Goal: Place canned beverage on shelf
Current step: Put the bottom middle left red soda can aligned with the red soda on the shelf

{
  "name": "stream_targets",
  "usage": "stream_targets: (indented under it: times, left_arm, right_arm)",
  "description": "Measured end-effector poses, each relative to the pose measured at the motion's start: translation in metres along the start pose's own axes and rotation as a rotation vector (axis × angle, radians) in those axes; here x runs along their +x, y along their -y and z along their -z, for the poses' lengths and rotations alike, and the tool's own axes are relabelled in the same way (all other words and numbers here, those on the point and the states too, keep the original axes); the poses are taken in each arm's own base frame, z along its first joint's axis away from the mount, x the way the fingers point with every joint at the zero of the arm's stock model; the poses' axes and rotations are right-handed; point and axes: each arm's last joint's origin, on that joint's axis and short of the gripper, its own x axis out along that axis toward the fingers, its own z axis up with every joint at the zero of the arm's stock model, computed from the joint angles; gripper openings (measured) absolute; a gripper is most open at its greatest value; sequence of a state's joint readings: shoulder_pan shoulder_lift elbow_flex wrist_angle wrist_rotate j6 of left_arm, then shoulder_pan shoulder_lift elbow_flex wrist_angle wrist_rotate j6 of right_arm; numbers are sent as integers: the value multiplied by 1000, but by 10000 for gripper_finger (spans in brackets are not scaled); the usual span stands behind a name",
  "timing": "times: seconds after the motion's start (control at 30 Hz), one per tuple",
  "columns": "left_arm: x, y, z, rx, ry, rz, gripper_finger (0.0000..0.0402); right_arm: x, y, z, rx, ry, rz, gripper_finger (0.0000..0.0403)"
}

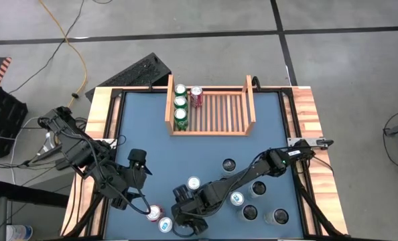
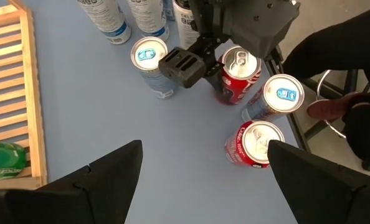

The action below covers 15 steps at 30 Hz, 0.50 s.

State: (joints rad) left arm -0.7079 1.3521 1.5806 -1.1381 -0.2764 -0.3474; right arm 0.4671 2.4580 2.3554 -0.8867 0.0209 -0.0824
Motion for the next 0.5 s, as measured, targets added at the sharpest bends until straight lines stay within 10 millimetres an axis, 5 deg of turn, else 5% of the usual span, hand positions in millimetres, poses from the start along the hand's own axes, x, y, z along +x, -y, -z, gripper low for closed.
stream_targets:
  times: [0.5]
  left_arm:
    - [0, 0, 0, -2, -1, 1, 334]
  right_arm:
    - [-2, -2, -2, 2, 15, -51, 332]
